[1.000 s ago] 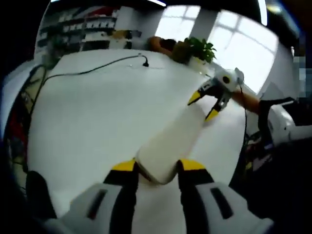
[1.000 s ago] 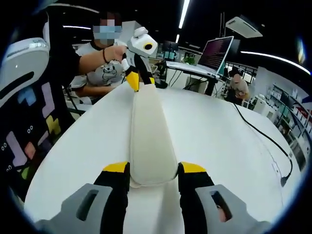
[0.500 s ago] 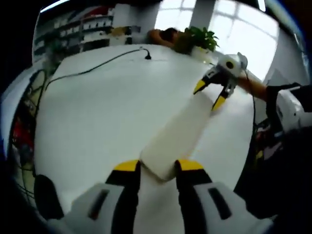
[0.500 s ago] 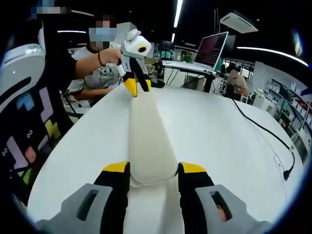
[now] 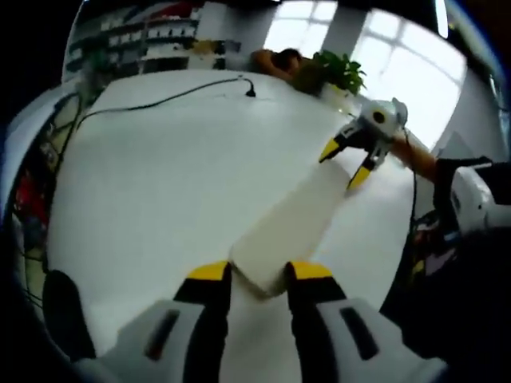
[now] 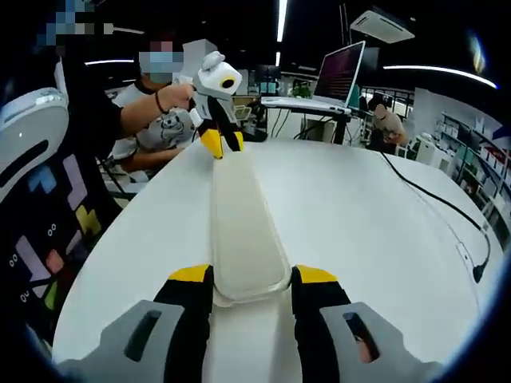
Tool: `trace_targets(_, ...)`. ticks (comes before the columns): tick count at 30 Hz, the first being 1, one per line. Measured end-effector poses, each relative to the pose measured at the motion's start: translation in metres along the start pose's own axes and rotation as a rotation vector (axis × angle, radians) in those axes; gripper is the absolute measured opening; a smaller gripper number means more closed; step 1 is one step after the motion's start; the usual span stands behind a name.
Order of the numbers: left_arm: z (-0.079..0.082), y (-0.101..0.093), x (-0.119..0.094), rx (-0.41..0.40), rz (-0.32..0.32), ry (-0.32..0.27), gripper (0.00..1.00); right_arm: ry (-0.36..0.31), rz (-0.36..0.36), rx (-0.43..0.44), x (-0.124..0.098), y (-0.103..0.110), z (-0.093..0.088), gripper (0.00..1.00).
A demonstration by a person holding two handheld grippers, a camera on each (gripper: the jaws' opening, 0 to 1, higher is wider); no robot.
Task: Arrange the utensils inside the cutlery case until each visible utensil rests in its matching compartment.
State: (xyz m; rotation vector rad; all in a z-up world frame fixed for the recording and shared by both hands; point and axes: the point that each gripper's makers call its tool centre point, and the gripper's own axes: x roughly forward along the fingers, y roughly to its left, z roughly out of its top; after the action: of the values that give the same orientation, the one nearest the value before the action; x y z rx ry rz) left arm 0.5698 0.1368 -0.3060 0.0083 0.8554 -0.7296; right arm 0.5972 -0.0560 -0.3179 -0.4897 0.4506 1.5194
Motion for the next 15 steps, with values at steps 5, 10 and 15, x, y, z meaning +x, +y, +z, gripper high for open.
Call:
trace_targets(5,0.0,-0.002,0.001,0.003,0.003,0.004,0.29,0.02,-0.006,-0.007,-0.001,-0.001,0.0,0.4)
trace_targets(10,0.001,-0.005,0.004,0.006,-0.003,-0.001,0.29,0.056,-0.038,-0.025,-0.008,-0.002,0.0,0.42)
trace_targets(15,0.002,-0.006,0.005,0.007,-0.008,-0.006,0.29,0.073,-0.056,-0.048,-0.02,-0.001,0.008,0.41)
